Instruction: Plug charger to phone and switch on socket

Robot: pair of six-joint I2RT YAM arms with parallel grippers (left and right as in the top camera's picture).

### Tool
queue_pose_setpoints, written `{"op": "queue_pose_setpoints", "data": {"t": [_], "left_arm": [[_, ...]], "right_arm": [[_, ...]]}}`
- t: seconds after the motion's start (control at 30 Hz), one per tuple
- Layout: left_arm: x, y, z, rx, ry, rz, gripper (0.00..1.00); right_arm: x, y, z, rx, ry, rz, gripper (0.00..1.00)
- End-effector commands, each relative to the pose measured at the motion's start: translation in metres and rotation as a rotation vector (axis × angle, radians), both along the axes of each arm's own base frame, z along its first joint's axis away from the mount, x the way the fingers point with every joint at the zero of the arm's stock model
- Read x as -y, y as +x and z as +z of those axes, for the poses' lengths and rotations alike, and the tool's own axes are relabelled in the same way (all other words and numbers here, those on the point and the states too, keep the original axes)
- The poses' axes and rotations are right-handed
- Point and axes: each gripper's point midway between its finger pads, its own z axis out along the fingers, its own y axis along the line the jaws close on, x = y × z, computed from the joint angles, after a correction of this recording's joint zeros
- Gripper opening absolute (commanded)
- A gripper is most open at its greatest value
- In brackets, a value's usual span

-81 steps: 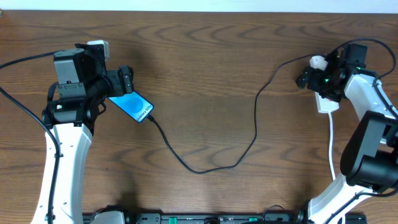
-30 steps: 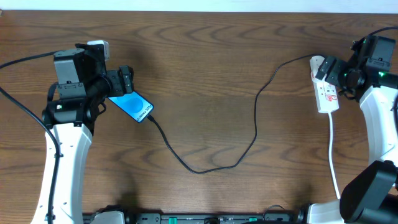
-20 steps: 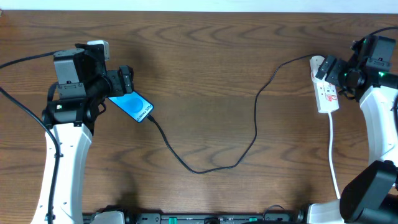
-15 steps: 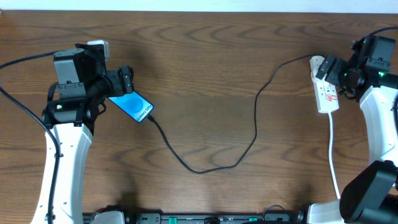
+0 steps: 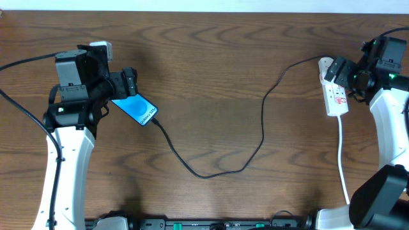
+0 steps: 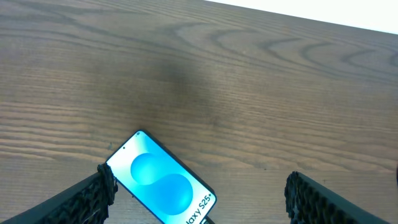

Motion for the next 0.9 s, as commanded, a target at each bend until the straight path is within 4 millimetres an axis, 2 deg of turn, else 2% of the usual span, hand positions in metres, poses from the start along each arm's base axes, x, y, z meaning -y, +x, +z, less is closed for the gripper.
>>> {"op": "queue_pose_setpoints", "data": {"t": [0.0, 0.47, 0.87], "left_arm": [[-0.001, -0.003, 0.0, 0.002, 0.018, -0.001, 0.88], [0.001, -0.025, 0.019, 0.114, 0.033, 0.0, 0.88], [0.005, -0.042, 0.018, 0.318, 0.06, 0.003, 0.88]], "right_arm": [[0.002, -0.002, 0.004, 0.01, 0.0, -0.015, 0.99], [0.002, -0.002, 0.004, 0.01, 0.0, -0.015, 0.99], [0.002, -0.002, 0.004, 0.01, 0.0, -0.015, 0.99]]}}
